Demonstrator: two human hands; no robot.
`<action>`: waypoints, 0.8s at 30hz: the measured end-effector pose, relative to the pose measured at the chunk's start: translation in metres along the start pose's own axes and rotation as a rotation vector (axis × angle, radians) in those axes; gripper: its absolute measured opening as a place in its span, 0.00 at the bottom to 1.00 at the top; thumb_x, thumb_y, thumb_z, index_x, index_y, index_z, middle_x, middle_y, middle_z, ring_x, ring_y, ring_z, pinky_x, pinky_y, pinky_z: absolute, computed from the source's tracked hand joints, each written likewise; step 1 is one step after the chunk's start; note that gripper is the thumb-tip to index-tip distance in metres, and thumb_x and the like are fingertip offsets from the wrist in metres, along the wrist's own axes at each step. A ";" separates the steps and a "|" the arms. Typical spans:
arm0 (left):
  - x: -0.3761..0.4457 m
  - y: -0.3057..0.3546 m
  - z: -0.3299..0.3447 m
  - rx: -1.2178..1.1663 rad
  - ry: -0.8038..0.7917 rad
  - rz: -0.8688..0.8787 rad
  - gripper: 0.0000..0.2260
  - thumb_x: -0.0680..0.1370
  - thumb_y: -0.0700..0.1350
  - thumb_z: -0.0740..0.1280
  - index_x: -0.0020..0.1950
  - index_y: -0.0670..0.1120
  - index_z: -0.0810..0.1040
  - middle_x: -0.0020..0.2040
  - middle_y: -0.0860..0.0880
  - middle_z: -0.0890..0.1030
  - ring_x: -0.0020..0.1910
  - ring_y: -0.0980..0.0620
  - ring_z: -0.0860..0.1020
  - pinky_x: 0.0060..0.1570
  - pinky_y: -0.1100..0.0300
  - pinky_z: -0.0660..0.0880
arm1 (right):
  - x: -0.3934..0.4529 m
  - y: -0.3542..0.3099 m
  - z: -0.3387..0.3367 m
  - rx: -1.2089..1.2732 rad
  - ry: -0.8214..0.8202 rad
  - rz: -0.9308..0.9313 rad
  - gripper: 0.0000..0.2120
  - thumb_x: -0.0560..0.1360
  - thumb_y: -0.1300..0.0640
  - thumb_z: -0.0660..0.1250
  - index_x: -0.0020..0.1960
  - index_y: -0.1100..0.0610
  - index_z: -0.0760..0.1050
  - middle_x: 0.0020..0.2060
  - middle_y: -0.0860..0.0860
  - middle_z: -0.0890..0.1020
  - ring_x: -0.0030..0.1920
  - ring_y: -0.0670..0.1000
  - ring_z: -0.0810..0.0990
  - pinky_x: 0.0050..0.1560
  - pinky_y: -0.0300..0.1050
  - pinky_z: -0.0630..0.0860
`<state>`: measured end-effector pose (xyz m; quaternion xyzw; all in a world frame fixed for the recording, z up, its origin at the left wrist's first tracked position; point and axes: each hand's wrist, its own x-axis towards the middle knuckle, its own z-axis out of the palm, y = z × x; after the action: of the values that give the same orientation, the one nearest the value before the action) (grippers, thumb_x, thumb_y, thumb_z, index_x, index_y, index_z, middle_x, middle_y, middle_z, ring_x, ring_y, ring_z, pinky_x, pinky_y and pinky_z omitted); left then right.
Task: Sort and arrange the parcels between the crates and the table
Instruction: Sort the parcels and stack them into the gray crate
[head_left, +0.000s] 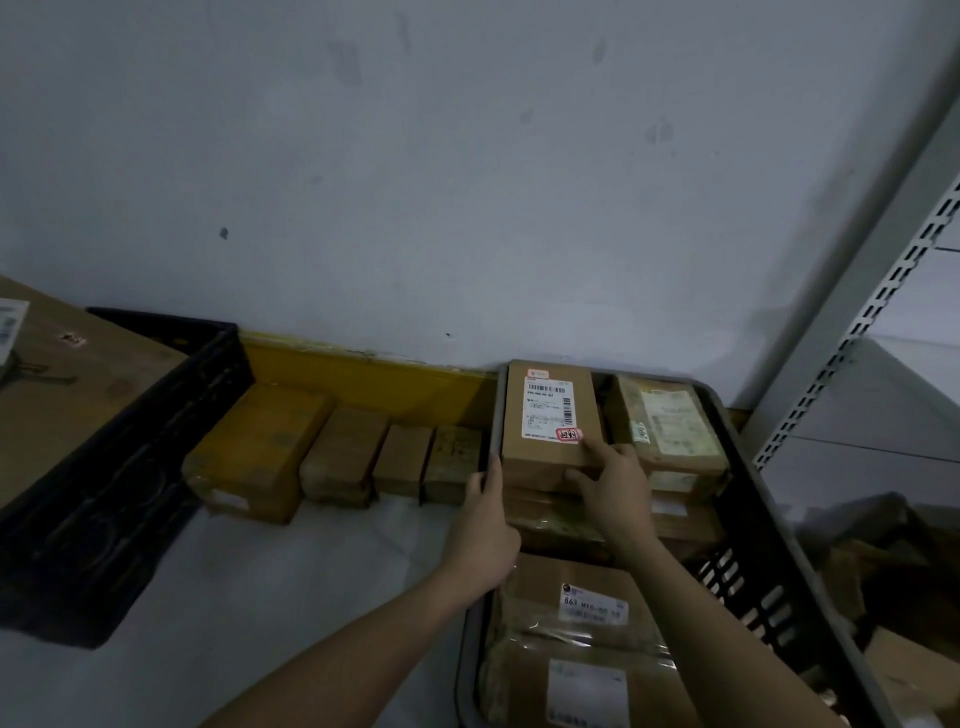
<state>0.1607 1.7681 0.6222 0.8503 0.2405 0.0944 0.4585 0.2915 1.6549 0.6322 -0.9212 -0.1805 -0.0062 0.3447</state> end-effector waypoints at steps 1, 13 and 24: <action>0.000 0.000 0.000 -0.001 0.006 0.001 0.41 0.77 0.33 0.62 0.81 0.57 0.44 0.72 0.49 0.62 0.53 0.53 0.75 0.52 0.58 0.79 | 0.000 0.001 0.001 0.003 -0.004 -0.004 0.27 0.76 0.55 0.71 0.74 0.49 0.69 0.66 0.53 0.71 0.62 0.55 0.76 0.62 0.51 0.77; -0.001 -0.001 0.000 0.017 0.042 0.019 0.40 0.77 0.34 0.63 0.81 0.56 0.46 0.72 0.49 0.64 0.55 0.55 0.71 0.55 0.58 0.77 | -0.003 0.009 -0.025 0.042 -0.129 -0.036 0.26 0.78 0.53 0.67 0.75 0.52 0.65 0.64 0.52 0.76 0.57 0.51 0.79 0.56 0.51 0.80; -0.008 0.006 -0.004 -0.163 0.211 0.036 0.19 0.81 0.51 0.62 0.73 0.57 0.67 0.67 0.54 0.73 0.62 0.55 0.74 0.54 0.61 0.71 | -0.029 -0.052 -0.037 0.084 -0.099 -0.214 0.13 0.82 0.52 0.62 0.64 0.53 0.78 0.49 0.46 0.83 0.41 0.42 0.81 0.41 0.41 0.81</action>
<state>0.1544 1.7643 0.6298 0.7998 0.2635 0.2108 0.4964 0.2513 1.6578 0.6892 -0.8805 -0.2947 0.0102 0.3712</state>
